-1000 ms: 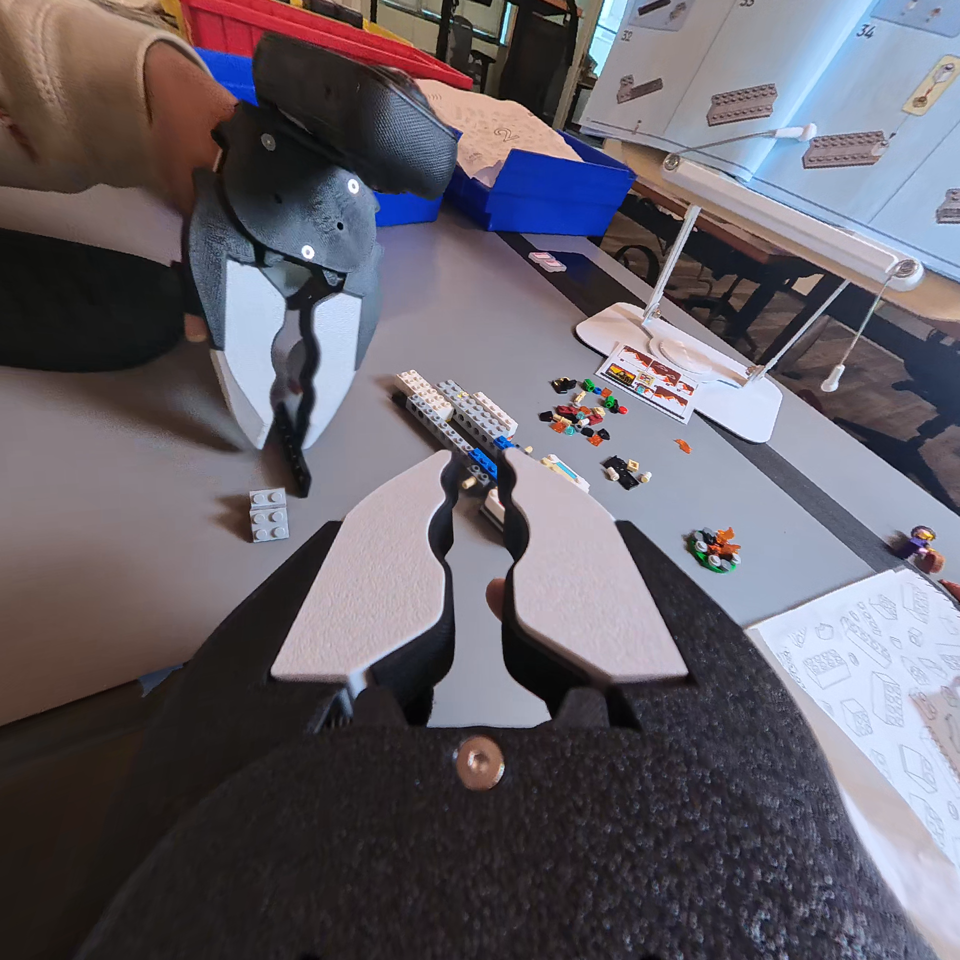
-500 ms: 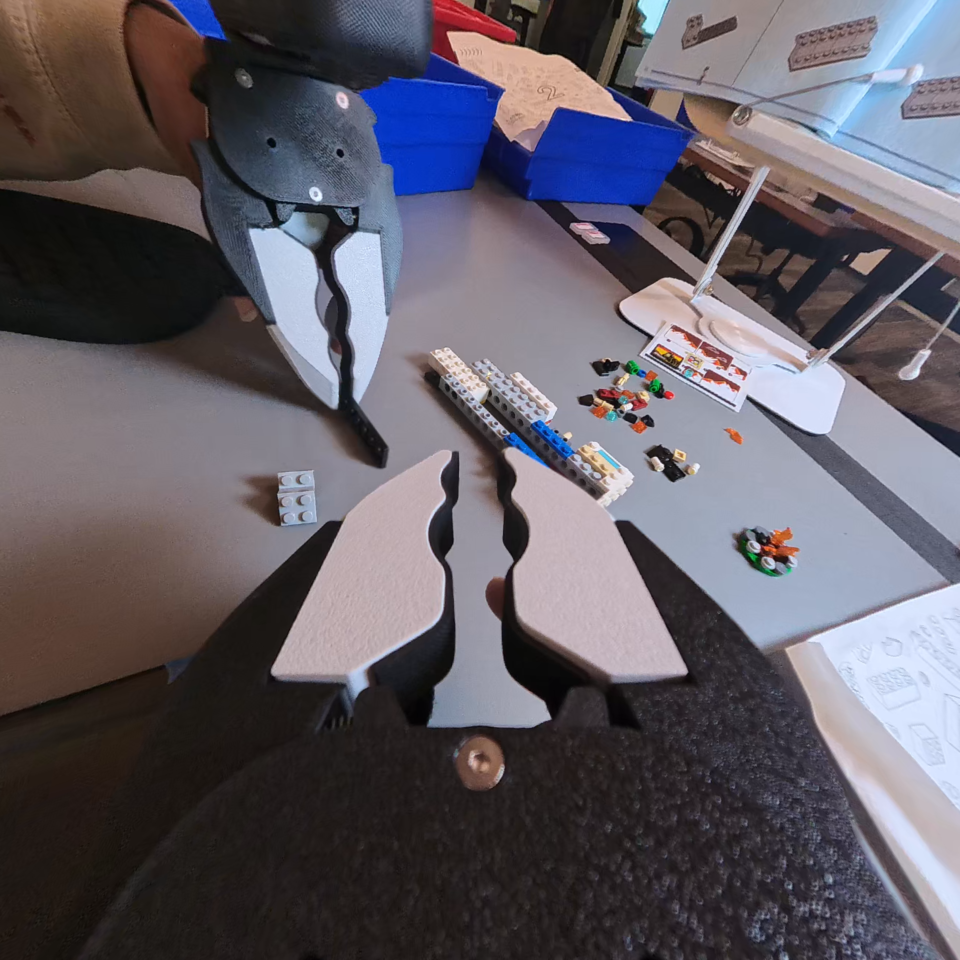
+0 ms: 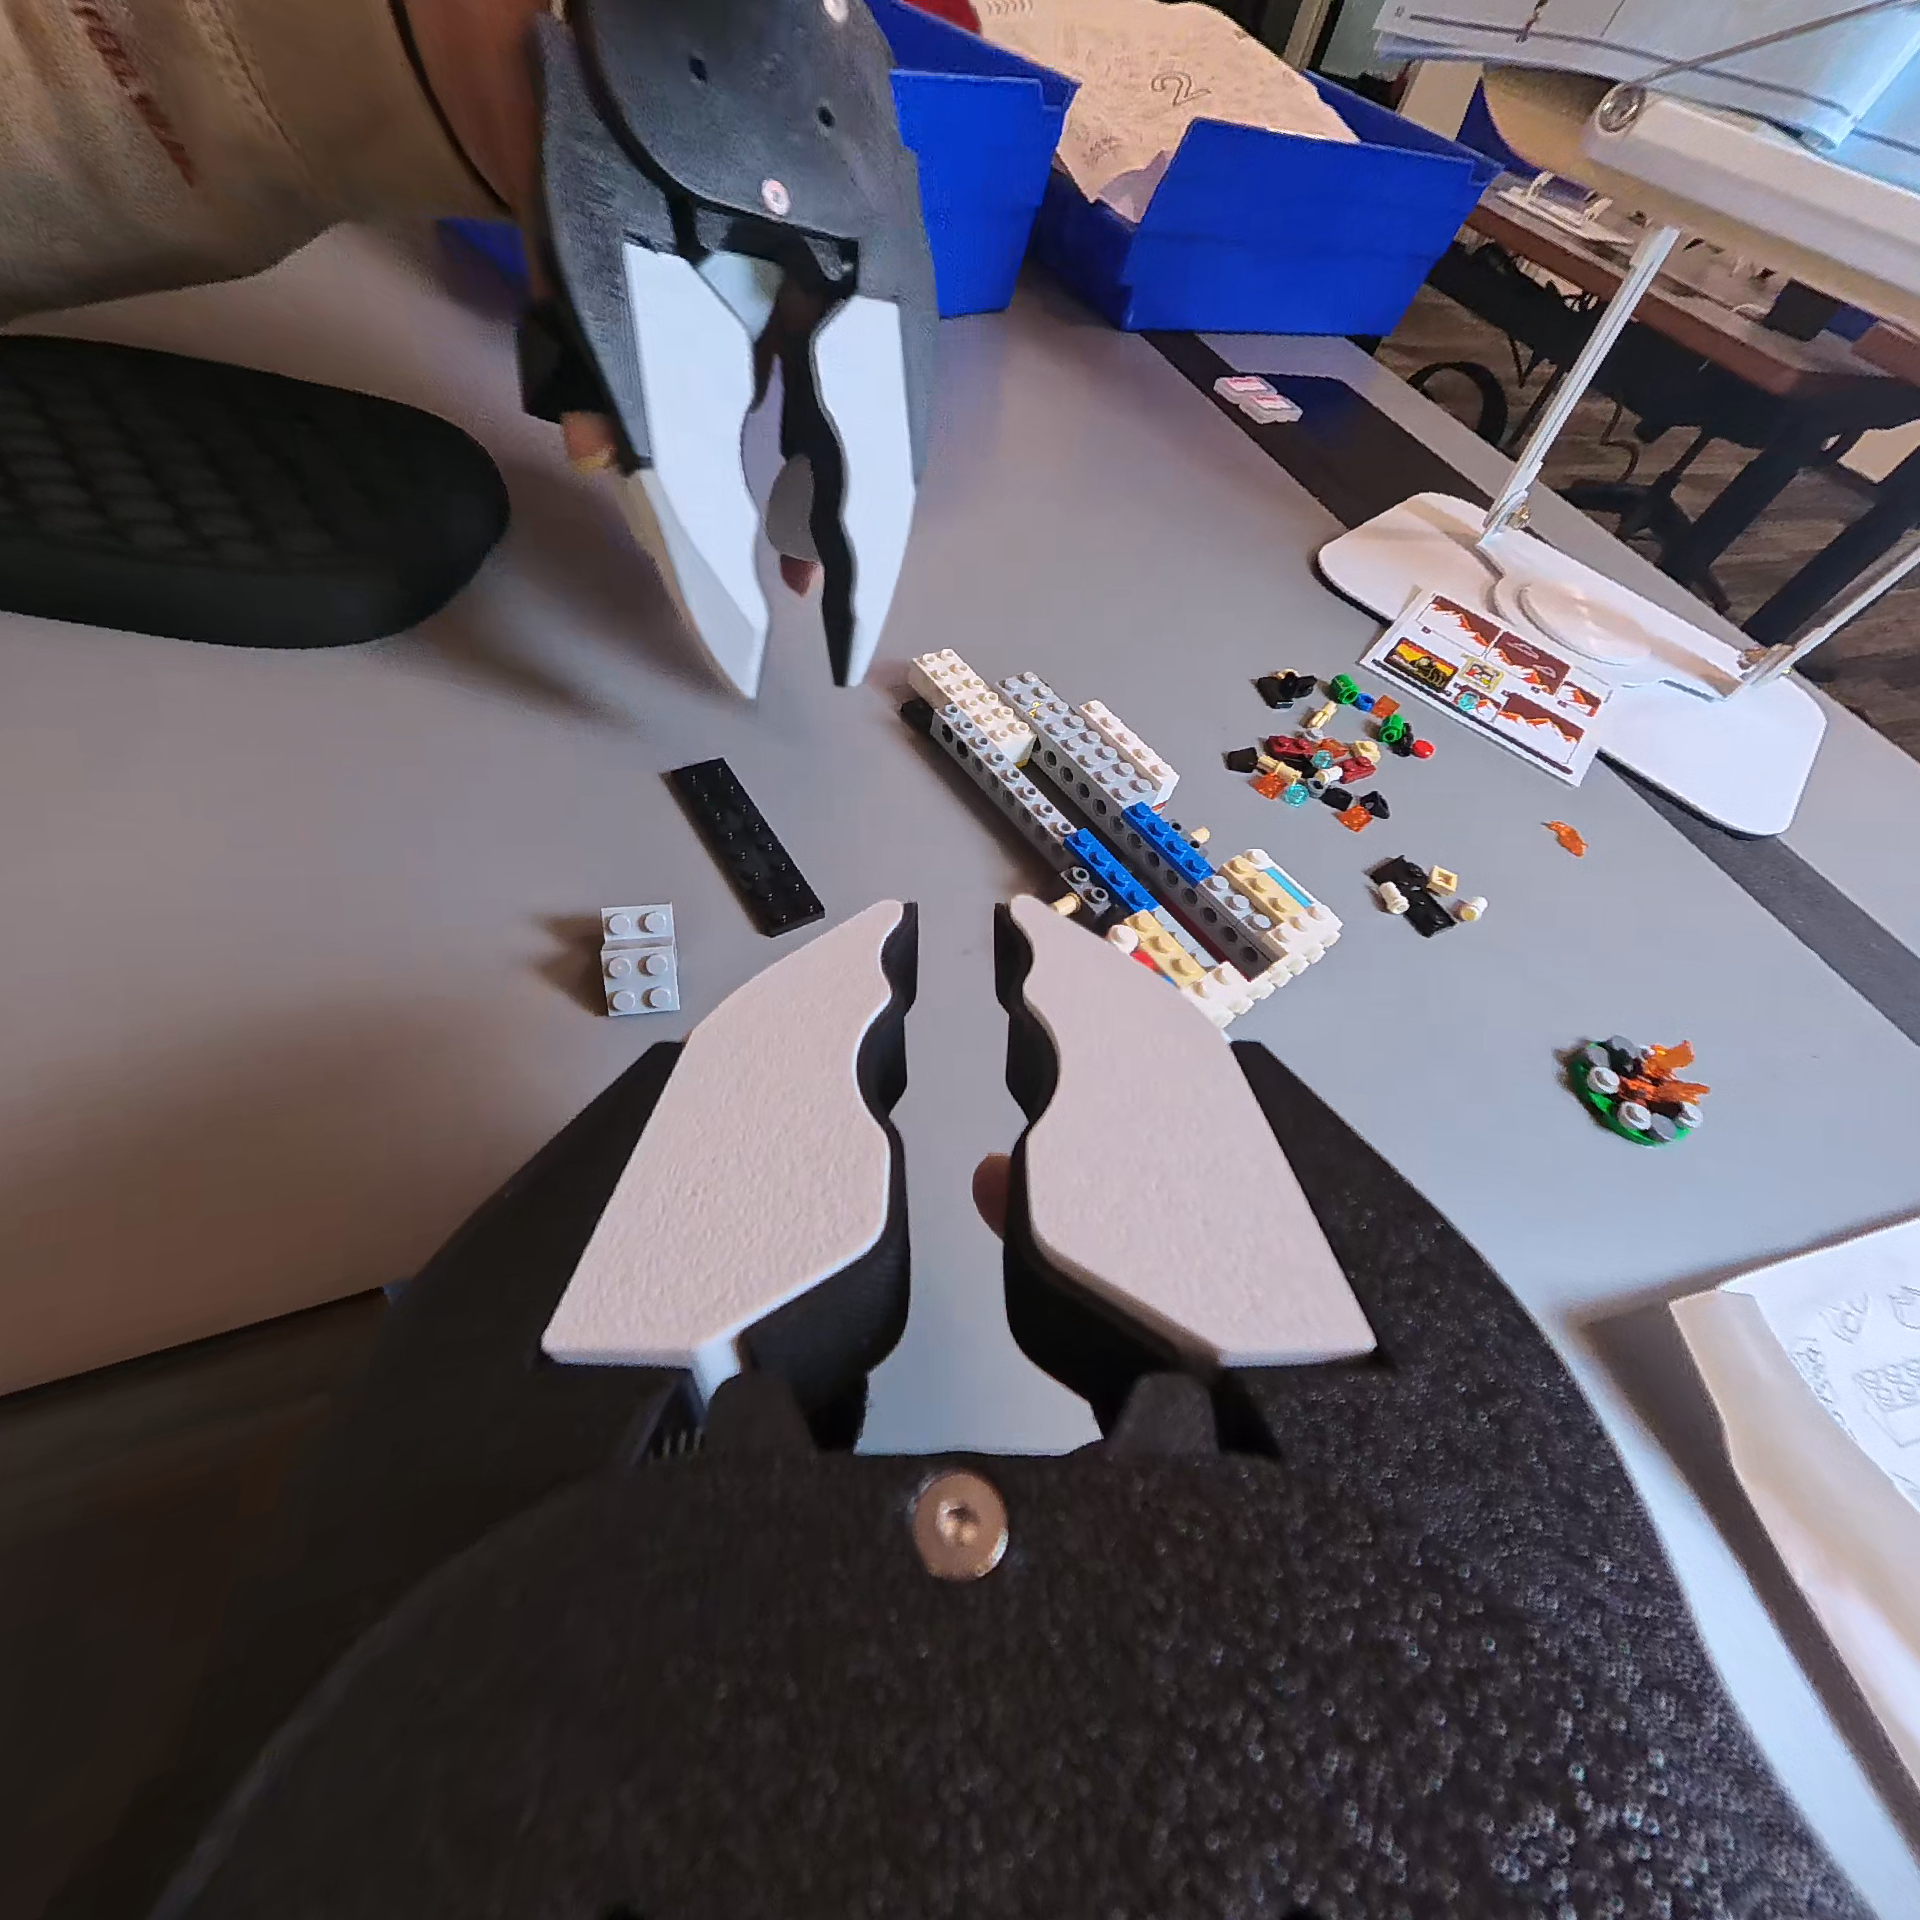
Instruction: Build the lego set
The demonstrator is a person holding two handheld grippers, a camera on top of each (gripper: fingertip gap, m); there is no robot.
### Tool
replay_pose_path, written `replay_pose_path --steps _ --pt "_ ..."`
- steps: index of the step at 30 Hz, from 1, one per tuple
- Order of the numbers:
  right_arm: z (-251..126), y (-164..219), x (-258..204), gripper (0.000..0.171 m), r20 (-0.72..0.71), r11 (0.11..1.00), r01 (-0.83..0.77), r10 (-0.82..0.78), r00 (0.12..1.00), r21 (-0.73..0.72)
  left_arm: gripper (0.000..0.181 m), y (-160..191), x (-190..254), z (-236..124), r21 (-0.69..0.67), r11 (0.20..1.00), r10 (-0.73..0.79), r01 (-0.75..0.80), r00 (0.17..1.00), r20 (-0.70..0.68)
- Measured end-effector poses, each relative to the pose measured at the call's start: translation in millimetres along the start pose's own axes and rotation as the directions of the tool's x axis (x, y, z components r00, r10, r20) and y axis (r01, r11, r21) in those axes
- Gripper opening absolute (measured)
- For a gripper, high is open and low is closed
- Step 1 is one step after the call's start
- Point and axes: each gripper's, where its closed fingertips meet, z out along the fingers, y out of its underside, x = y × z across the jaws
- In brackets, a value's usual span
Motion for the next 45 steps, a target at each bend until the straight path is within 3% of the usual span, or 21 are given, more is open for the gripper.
replay_pose_path --steps 5,8,13,21,29,36,42,45 --pt "2 2 -2 0.014 0.010 1.000 0.003 -0.003 1.000 -0.010 0.030 17 18 19 -0.069 0.995 0.076 -0.071 0.995 0.059" --pt "3 3 -2 0.014 0.006 1.000 0.002 -0.002 1.000 -0.016 0.016 13 21 27 -0.051 0.995 0.084 -0.080 0.994 0.074" --pt "3 3 -2 0.014 0.004 1.000 -0.004 0.004 1.000 -0.014 0.016 6 22 33 -0.041 0.993 0.111 -0.107 0.990 0.084" --pt "4 5 -11 0.014 0.050 0.999 0.012 -0.010 0.999 -0.035 0.030 4 23 27 0.067 0.993 0.088 -0.096 0.989 0.117" --pt "1 11 -45 0.014 0.218 0.976 0.149 -0.112 0.970 -0.159 0.018 6 28 33 0.058 0.991 0.113 -0.119 0.989 0.096" --pt "18 28 -69 0.021 0.322 0.900 0.264 -0.150 0.935 -0.347 0.026 9 27 30 0.061 0.990 0.123 -0.129 0.988 0.091" --pt "32 35 -76 0.020 0.371 0.854 0.309 -0.150 0.916 -0.419 0.025 -2 37 15 0.190 0.977 0.097 -0.097 0.995 0.007" --pt "33 31 -79 0.017 0.413 0.846 0.350 -0.175 0.894 -0.401 0.024 -12 53 11 0.283 0.959 0.069 -0.033 0.990 -0.121"
